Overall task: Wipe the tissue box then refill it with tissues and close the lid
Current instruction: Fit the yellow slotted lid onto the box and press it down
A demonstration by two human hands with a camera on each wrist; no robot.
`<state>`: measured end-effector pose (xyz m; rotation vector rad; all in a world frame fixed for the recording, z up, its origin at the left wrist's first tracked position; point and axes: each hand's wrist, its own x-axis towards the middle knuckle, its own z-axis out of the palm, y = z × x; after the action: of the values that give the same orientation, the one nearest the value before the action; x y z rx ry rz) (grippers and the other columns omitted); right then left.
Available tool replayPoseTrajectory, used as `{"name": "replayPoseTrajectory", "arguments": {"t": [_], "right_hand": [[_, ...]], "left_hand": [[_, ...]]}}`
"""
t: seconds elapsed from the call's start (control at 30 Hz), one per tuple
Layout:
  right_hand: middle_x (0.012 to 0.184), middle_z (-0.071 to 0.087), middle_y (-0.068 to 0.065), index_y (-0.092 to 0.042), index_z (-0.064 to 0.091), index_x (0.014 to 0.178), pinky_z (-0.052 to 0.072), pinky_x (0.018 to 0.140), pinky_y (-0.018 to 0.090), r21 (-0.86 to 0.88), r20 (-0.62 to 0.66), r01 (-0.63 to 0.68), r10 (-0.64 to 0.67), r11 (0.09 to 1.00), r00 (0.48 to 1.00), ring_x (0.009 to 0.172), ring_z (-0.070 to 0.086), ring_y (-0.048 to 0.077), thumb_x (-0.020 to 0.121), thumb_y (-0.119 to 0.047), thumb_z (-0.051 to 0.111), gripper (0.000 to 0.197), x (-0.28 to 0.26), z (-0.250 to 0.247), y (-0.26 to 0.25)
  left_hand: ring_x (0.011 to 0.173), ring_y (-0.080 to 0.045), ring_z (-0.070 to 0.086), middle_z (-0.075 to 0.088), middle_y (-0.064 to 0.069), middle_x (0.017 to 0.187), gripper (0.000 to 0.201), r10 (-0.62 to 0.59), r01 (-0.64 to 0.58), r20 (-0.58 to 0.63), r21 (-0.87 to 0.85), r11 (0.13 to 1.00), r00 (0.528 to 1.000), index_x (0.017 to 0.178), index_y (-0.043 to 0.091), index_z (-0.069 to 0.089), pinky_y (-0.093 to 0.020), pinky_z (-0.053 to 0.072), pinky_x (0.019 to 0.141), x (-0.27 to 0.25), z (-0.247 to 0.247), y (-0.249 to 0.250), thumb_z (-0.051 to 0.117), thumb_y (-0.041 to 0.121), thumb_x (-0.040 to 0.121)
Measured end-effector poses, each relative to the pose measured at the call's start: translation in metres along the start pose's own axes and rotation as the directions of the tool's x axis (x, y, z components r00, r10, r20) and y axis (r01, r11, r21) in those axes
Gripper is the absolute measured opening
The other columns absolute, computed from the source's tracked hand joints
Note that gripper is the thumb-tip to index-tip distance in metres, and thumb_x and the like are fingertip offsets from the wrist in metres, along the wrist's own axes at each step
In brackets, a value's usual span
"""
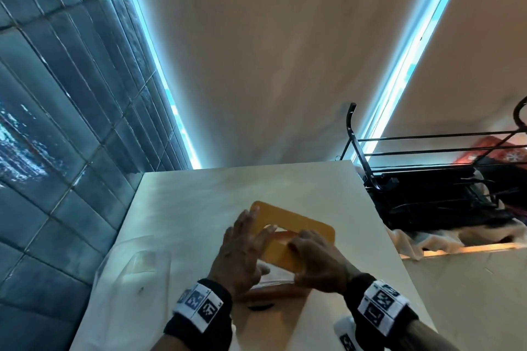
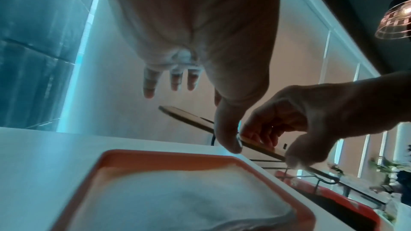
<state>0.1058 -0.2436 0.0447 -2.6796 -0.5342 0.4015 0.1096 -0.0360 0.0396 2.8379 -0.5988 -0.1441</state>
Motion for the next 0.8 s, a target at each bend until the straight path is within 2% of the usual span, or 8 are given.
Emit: {"name": "replayPoseTrajectory", "arguments": {"t": [0.1, 0.2, 0.37, 0.53, 0.6, 0.67, 0.73, 0.8], "right_hand": [[0.110, 0.052, 0.007, -0.016, 0.058, 0.107, 0.034, 0.079, 0.032, -0.134, 0.076, 0.150, -0.141, 0.979, 0.987, 0.100, 0.044, 0.023, 0.081, -0.060, 0.062, 0.051, 0.011, 0.011, -0.016], [0.110, 0.054, 0.010, -0.012, 0.059, 0.110, 0.030, 0.077, 0.030, -0.168, 0.137, 0.182, -0.160, 0.969, 0.978, 0.101, 0.045, 0.025, 0.079, -0.063, 0.057, 0.060, 0.015, 0.016, -0.026], [0.119, 0.053, 0.010, -0.011, 0.058, 0.116, 0.036, 0.083, 0.030, -0.182, 0.179, 0.159, -0.126, 0.970, 0.976, 0.111, 0.044, 0.026, 0.085, -0.029, 0.066, 0.037, 0.017, 0.023, -0.028], [0.123, 0.051, 0.006, -0.014, 0.059, 0.121, 0.043, 0.086, 0.032, -0.082, 0.100, 0.138, -0.130, 0.987, 0.986, 0.115, 0.044, 0.024, 0.087, -0.025, 0.063, 0.036, 0.014, 0.030, -0.017], [0.129, 0.048, 0.003, -0.016, 0.054, 0.132, 0.043, 0.096, 0.030, 0.038, -0.054, 0.027, -0.025, 0.999, 0.998, 0.121, 0.044, 0.022, 0.086, -0.031, 0.063, 0.049, 0.013, 0.037, -0.007], [0.137, 0.044, 0.005, -0.013, 0.044, 0.141, 0.040, 0.103, 0.033, 0.190, -0.188, -0.195, 0.230, 0.962, 0.955, 0.127, 0.043, 0.026, 0.089, -0.034, 0.061, 0.058, 0.014, 0.043, 0.003], [0.141, 0.045, 0.013, -0.006, 0.038, 0.143, 0.039, 0.104, 0.038, 0.374, -0.111, -0.423, 0.493, 0.825, 0.863, 0.128, 0.046, 0.031, 0.094, -0.037, 0.058, 0.061, 0.018, 0.050, 0.012], [0.130, 0.057, 0.017, -0.002, 0.050, 0.128, 0.046, 0.097, 0.039, 0.461, 0.038, -0.537, 0.589, 0.707, 0.807, 0.116, 0.056, 0.032, 0.097, -0.037, 0.054, 0.047, 0.022, 0.057, 0.018]], "left_hand": [[0.150, -0.032, 0.001, -0.003, -0.008, 0.162, 0.074, -0.046, 0.044, 0.132, 0.013, 0.999, 0.990, 0.137, 0.040, 0.038, -0.054, 0.028, 0.117, -0.013, 0.004, -0.022, 0.067, 0.059, 0.072], [0.141, -0.029, 0.019, 0.008, -0.006, 0.154, 0.061, -0.059, 0.059, 0.177, 0.004, 0.998, 0.982, 0.119, 0.034, 0.051, -0.045, 0.049, 0.101, -0.023, 0.012, -0.034, 0.065, 0.065, 0.068], [0.136, -0.027, 0.030, 0.007, -0.004, 0.155, 0.059, -0.117, 0.137, 0.205, -0.085, 0.987, 0.972, 0.121, 0.033, 0.052, -0.041, 0.052, 0.099, -0.030, 0.027, -0.038, 0.078, 0.045, 0.070], [0.144, -0.029, 0.023, 0.005, -0.007, 0.160, 0.059, -0.165, 0.189, 0.207, -0.104, 0.976, 0.964, 0.123, 0.033, 0.051, -0.042, 0.049, 0.102, -0.030, 0.031, -0.035, 0.076, 0.044, 0.071], [0.147, -0.031, 0.018, 0.003, -0.008, 0.161, 0.057, -0.171, 0.197, 0.220, -0.105, 0.975, 0.960, 0.123, 0.032, 0.051, -0.043, 0.047, 0.105, -0.030, 0.029, -0.035, 0.075, 0.043, 0.074], [0.148, -0.031, 0.015, 0.002, -0.006, 0.162, 0.055, -0.171, 0.200, 0.223, -0.116, 0.973, 0.960, 0.123, 0.031, 0.051, -0.043, 0.045, 0.107, -0.031, 0.028, -0.035, 0.075, 0.042, 0.075], [0.148, -0.031, 0.015, 0.002, -0.005, 0.162, 0.054, -0.173, 0.203, 0.222, -0.119, 0.972, 0.959, 0.122, 0.031, 0.051, -0.043, 0.046, 0.107, -0.030, 0.030, -0.035, 0.076, 0.042, 0.075], [0.150, -0.031, 0.011, -0.001, -0.004, 0.163, 0.056, -0.181, 0.211, 0.227, -0.116, 0.971, 0.957, 0.123, 0.032, 0.050, -0.044, 0.045, 0.108, -0.030, 0.033, -0.036, 0.076, 0.043, 0.074]]}}
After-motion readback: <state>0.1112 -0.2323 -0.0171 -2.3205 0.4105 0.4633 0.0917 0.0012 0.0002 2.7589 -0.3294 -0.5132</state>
